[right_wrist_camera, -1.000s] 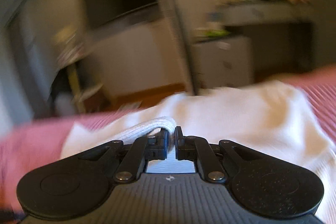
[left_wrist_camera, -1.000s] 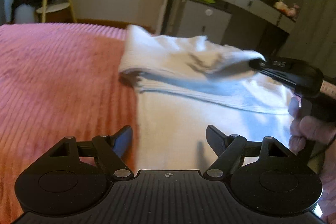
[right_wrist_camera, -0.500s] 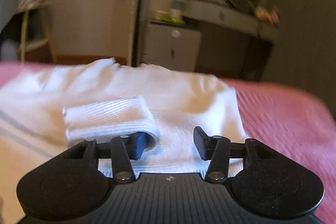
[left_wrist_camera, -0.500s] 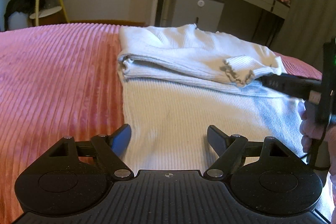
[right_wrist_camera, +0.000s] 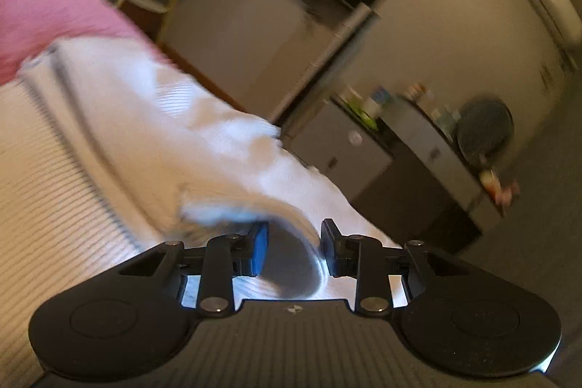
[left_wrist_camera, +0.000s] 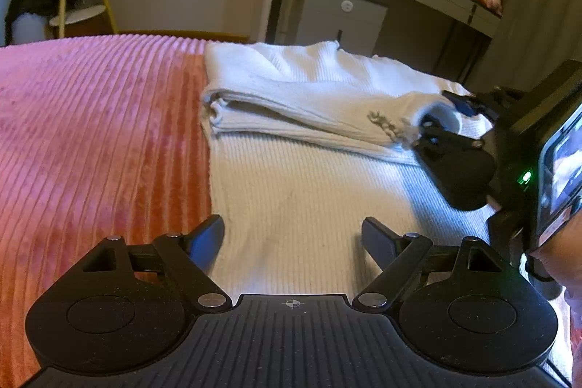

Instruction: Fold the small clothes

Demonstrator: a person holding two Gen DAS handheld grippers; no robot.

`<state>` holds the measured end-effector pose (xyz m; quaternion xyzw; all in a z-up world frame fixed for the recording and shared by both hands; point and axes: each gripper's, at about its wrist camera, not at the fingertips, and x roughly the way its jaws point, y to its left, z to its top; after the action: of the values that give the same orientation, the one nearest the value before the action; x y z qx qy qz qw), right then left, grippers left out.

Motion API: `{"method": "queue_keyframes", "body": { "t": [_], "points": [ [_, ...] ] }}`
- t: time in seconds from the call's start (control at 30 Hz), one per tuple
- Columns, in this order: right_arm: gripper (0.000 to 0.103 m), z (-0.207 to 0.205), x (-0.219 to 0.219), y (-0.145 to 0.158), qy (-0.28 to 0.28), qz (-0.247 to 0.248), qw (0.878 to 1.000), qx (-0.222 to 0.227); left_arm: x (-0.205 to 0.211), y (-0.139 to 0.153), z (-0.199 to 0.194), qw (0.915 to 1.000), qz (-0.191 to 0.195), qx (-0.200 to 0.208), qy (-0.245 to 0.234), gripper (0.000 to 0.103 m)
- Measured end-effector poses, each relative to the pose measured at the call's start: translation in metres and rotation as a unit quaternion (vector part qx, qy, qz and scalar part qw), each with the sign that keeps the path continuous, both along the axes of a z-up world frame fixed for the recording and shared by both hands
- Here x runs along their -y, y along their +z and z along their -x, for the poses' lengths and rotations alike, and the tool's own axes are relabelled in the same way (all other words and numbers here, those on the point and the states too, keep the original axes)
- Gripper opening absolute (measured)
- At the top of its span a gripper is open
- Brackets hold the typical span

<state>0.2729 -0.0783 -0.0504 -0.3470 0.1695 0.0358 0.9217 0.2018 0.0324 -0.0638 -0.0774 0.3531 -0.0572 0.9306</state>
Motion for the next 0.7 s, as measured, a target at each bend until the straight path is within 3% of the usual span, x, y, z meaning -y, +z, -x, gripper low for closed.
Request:
{"method": "queue_keyframes", "body": {
  "t": [0.07, 0.1, 0.13, 0.23, 0.27, 0.33, 0.37, 0.4, 0.43, 0.47, 0.5, 0.57, 0.6, 0.7],
  "points": [
    [0.024, 0.000, -0.006, -0.005, 0.017, 0.017, 1.000, -0.003, 0.002, 0.000, 0.000, 1.0000, -0.006, 0.001, -0.002, 0.088],
    [0.006, -0.001, -0.006, -0.006, 0.019, 0.017, 1.000, -0.008, 0.003, 0.000, 0.001, 1.0000, -0.008, 0.001, -0.001, 0.088],
    [0.006, -0.003, -0.006, -0.006, 0.017, 0.007, 1.000, -0.015, 0.003, 0.000, 0.001, 1.0000, -0.007, 0.002, -0.002, 0.088],
    [0.006, -0.004, 0.014, 0.010, -0.008, -0.092, 0.995, -0.023, 0.001, 0.000, 0.002, 1.0000, 0.001, 0.003, 0.000, 0.088],
    [0.006, -0.007, 0.031, 0.019, -0.030, -0.160, 0.986, -0.026, 0.000, 0.000, 0.002, 1.0000, 0.004, 0.003, 0.000, 0.088],
    [0.006, -0.011, 0.075, 0.032, -0.084, -0.321, 0.943, -0.038, -0.002, 0.000, 0.001, 1.0000, 0.008, 0.003, 0.002, 0.088],
    [0.007, -0.013, 0.105, 0.032, -0.121, -0.412, 0.902, -0.046, -0.002, 0.000, 0.001, 1.0000, 0.009, 0.004, 0.001, 0.089],
    [0.019, -0.014, 0.129, 0.028, -0.149, -0.479, 0.863, -0.056, -0.002, -0.001, 0.001, 1.0000, 0.008, 0.004, 0.000, 0.089],
    [0.037, -0.016, 0.152, 0.020, -0.177, -0.538, 0.821, -0.068, -0.001, -0.001, 0.001, 1.0000, 0.007, 0.004, 0.000, 0.089],
    [0.041, -0.017, 0.169, 0.012, -0.202, -0.570, 0.792, -0.087, 0.000, -0.002, 0.000, 1.0000, 0.004, 0.004, 0.000, 0.089],
    [0.041, -0.017, 0.178, 0.008, -0.217, -0.570, 0.787, -0.095, 0.000, -0.002, 0.000, 1.0000, 0.001, 0.004, -0.001, 0.089],
    [0.041, -0.010, 0.183, 0.006, -0.220, -0.550, 0.801, -0.091, 0.002, -0.002, 0.000, 1.0000, -0.004, 0.005, -0.002, 0.090],
    [0.041, -0.007, 0.185, 0.006, -0.214, -0.551, 0.802, -0.088, 0.003, -0.003, 0.000, 1.0000, -0.006, 0.006, -0.002, 0.090],
    [0.041, -0.006, 0.190, 0.005, -0.206, -0.575, 0.787, -0.092, 0.005, -0.004, 0.000, 0.9999, -0.014, 0.005, -0.003, 0.091]
  ]
}}
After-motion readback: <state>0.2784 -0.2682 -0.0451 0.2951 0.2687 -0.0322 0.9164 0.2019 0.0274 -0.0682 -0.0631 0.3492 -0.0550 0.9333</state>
